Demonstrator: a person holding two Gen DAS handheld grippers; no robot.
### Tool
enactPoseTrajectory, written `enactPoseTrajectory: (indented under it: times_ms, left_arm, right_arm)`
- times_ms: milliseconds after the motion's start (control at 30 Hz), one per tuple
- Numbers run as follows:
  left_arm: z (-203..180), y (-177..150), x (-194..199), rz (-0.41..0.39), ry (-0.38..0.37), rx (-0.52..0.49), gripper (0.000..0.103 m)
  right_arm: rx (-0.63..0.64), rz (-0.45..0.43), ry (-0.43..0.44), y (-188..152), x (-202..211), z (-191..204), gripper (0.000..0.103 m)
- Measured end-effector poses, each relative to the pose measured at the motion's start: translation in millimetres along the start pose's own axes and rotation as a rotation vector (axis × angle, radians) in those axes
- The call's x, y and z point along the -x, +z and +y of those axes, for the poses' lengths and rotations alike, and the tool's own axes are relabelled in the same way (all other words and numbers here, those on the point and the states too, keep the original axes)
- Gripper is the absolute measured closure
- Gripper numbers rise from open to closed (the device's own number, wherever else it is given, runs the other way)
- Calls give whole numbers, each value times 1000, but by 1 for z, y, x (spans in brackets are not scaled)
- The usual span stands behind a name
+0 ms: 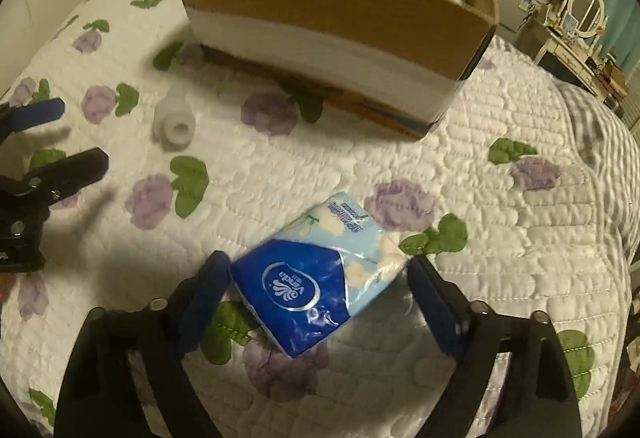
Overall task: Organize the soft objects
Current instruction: 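Withdraw both tools and approach the blue tissue pack and plastic piece, then grasp the white plastic piece with the left tool while the right grasps the blue tissue pack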
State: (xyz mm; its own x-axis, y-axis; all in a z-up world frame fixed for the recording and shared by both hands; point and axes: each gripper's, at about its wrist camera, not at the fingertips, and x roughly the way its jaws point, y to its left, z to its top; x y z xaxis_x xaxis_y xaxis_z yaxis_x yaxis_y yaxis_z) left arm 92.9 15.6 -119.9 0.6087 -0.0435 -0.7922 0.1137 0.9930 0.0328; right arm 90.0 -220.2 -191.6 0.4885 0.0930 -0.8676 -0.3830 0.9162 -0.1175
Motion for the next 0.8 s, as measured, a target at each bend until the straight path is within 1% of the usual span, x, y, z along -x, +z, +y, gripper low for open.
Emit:
enactPoseTrajectory:
  times_ms: [100, 200, 367, 533, 633, 700, 800]
  left_arm:
    - [-1, 0, -1, 2, -2, 0, 0]
    - [-3, 0, -1, 7, 4, -6, 0]
    - [-7, 3, 0, 20, -17, -12, 0]
    - [-9, 13, -4, 47, -15, -2, 0]
    - [-12, 22, -5, 50, -7, -1, 0]
    - [-18, 31, -7, 35, 0, -13, 0]
    - [-24, 39, -19, 32, 0, -18, 0]
  right_arm:
    - [5, -3, -5, -1, 1, 2, 16]
    - [8, -28, -16, 2, 10, 4, 19]
    - [-33, -92, -23, 16, 34, -7, 23]
    - [-71, -136, -23, 41, 48, -23, 25]
    - [-81, -148, -20, 55, 47, -29, 26]
    - [-98, -149, -7, 60, 41, -32, 26]
    - [-108, -138, -1, 58, 31, -32, 26]
